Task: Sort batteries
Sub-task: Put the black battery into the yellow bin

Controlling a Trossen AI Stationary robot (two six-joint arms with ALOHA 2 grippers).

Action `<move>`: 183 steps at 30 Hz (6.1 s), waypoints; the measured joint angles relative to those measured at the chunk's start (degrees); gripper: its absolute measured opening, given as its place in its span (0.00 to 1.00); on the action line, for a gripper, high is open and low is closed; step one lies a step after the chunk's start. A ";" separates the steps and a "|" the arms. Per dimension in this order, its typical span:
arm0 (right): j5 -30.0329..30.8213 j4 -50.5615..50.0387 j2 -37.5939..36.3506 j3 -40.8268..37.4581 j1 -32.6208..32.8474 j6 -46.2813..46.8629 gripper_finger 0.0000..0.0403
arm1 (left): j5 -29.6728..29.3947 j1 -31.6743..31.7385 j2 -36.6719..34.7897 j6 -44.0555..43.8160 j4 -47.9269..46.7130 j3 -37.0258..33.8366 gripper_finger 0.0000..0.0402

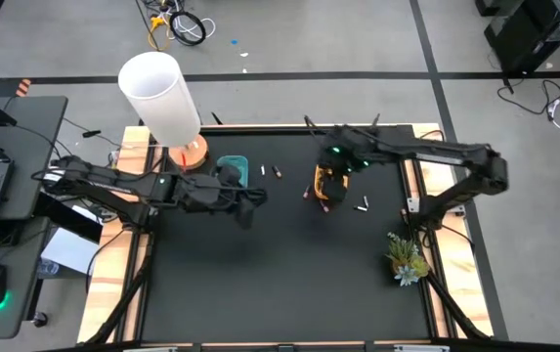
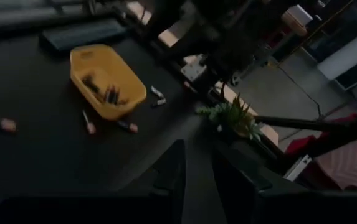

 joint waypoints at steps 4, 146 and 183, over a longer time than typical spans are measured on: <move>1.74 5.51 -8.02 -9.01 2.73 7.31 0.43 | 0.02 -0.67 0.02 -2.65 0.26 -1.17 0.22; -14.05 -13.25 17.95 -41.53 -18.22 18.59 0.26 | -6.30 5.73 -14.18 40.46 -10.58 -1.16 0.22; -8.15 -21.53 4.63 -25.03 -24.55 19.94 0.12 | -7.52 5.73 -15.87 40.42 -11.57 -1.16 0.22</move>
